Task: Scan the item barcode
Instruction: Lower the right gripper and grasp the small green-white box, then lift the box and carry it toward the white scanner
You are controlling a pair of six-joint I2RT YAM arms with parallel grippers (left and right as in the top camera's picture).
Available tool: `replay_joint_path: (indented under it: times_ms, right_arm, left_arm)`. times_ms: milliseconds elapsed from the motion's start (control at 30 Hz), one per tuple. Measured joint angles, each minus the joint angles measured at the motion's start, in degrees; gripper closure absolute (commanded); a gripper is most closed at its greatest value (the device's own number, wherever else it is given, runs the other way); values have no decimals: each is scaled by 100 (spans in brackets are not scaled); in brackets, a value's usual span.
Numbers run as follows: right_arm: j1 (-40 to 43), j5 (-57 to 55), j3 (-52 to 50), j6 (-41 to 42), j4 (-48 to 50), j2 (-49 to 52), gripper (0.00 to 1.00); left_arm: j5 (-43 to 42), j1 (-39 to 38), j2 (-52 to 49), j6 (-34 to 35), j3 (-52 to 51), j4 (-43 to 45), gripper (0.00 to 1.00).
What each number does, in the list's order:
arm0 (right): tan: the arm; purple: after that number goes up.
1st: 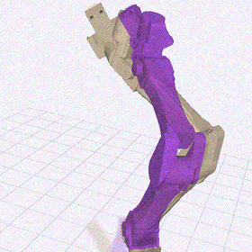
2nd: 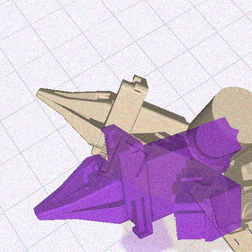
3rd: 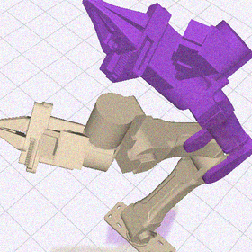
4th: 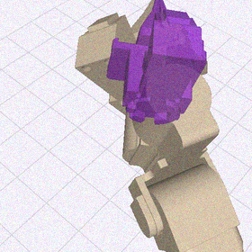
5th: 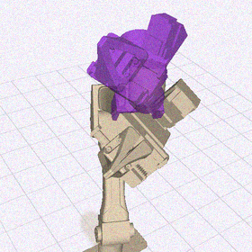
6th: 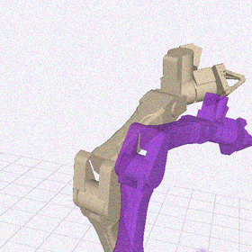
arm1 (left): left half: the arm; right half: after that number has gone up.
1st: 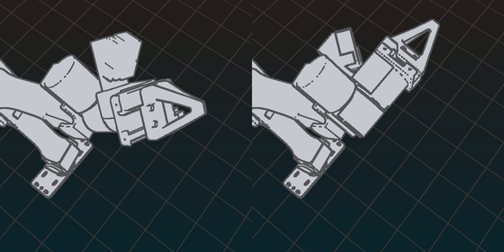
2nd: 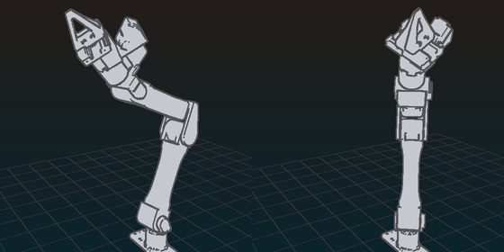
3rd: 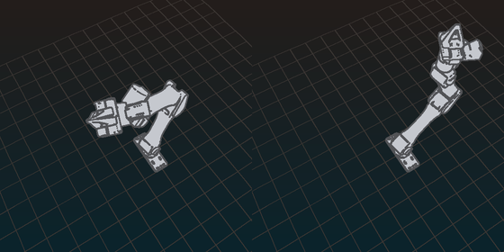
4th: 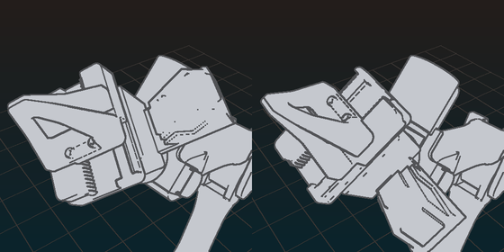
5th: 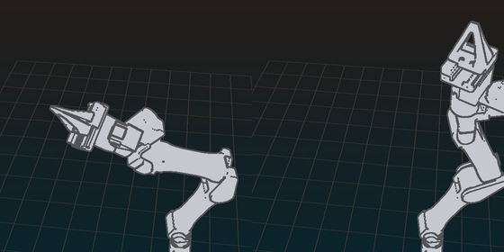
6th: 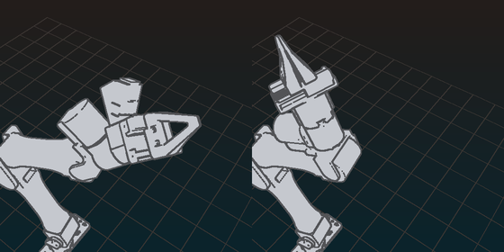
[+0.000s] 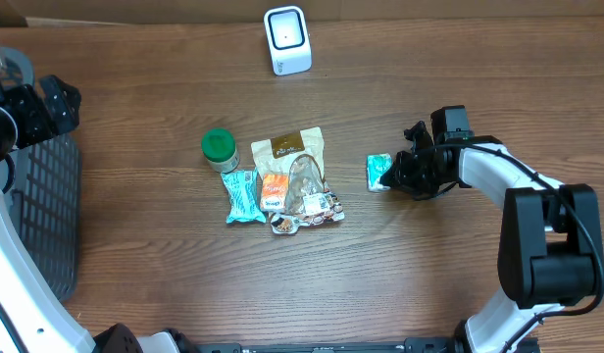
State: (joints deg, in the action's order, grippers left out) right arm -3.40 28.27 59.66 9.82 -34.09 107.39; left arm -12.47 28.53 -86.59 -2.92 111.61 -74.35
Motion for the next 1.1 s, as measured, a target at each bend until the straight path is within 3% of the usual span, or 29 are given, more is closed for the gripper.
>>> replay_joint_path:
  times_ms: [267,467,567,767,1100]
  right_arm:
    - [72,522,-11,260,-37,-9,96]
    - [269,2575,83,315,74,-17,96]
    - [291,3987,190,411,614,-22,96]
    - [289,5517,376,1600,1611,-103,96]
    - [289,5976,404,4207,3519,-107,96]
  left_arm:
    - [0,0,0,0,0,0,1]
    - [0,0,0,0,0,0,1]
    - [0,0,0,0,0,0,0]
    - [0,0,0,0,0,0,0]
    - [0,0,0,0,0,0,1]
